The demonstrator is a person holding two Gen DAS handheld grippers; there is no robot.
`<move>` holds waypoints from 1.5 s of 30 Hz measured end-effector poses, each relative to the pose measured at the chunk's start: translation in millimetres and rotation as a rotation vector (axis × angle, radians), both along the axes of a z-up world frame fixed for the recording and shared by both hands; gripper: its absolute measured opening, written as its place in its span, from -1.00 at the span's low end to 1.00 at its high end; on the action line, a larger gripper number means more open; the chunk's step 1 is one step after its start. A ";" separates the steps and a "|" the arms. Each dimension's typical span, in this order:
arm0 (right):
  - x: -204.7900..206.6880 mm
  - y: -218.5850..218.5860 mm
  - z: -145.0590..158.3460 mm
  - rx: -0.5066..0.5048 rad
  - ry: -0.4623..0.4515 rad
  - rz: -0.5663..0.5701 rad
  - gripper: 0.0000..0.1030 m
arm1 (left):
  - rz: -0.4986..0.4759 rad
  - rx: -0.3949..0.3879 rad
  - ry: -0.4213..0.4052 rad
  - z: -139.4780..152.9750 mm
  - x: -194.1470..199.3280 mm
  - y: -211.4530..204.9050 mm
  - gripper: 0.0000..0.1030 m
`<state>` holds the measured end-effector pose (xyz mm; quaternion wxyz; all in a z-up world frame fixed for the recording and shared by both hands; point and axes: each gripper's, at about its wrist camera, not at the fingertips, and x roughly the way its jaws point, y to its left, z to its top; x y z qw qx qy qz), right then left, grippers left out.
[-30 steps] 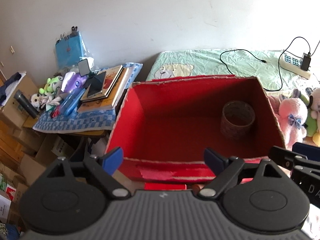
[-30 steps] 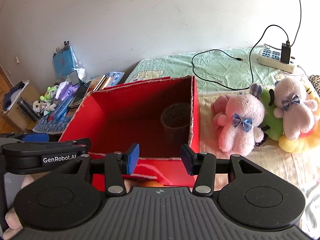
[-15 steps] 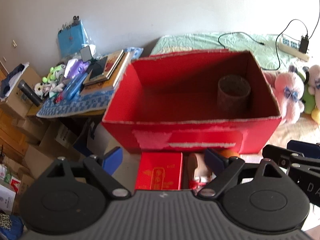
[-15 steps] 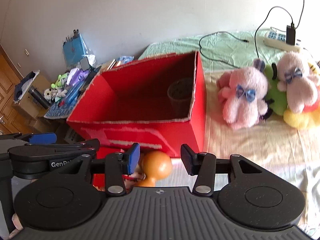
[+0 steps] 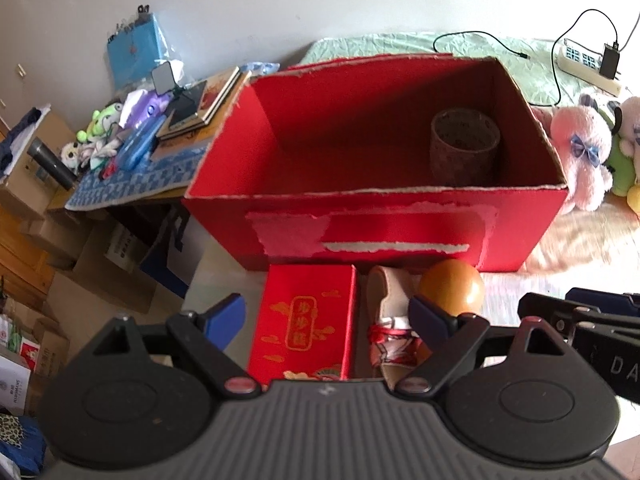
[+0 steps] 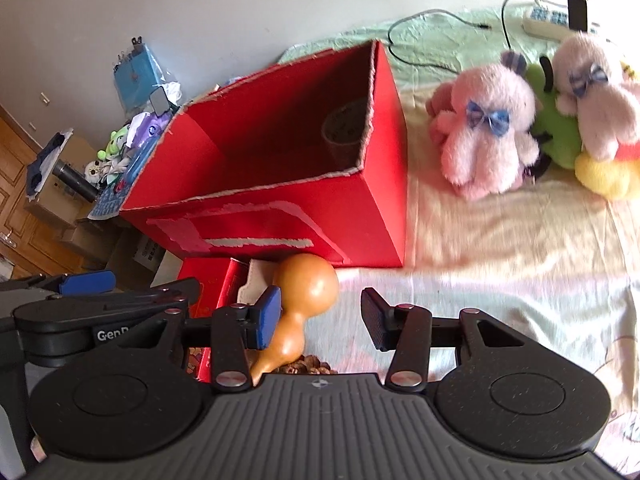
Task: Organize objects
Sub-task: 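Grasp the orange gourd-shaped toy by its neck with the right gripper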
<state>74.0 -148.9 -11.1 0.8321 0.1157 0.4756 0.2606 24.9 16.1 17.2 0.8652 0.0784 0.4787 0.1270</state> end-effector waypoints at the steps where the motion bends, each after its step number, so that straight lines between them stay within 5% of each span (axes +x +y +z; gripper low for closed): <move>1: 0.3 -0.4 -0.7 0.003 0.008 -0.002 -0.05 | -0.003 -0.001 0.002 -0.8 0.4 0.1 0.75; 23: 15.9 -3.1 -20.2 0.098 0.144 0.020 -0.15 | -0.002 -0.061 0.044 -16.3 4.7 9.8 0.74; 36: 35.5 -6.4 -47.7 0.233 0.267 0.008 -0.22 | -0.202 -0.318 -0.044 -13.5 -16.4 24.3 0.46; 42: 45.5 -4.6 -57.8 0.285 0.326 0.021 -0.22 | -0.322 -0.503 -0.004 -25.9 -8.7 31.1 0.26; 45: 47.0 -3.5 -61.6 0.298 0.335 0.031 -0.22 | -0.385 -0.532 0.023 -32.7 -2.4 26.8 0.20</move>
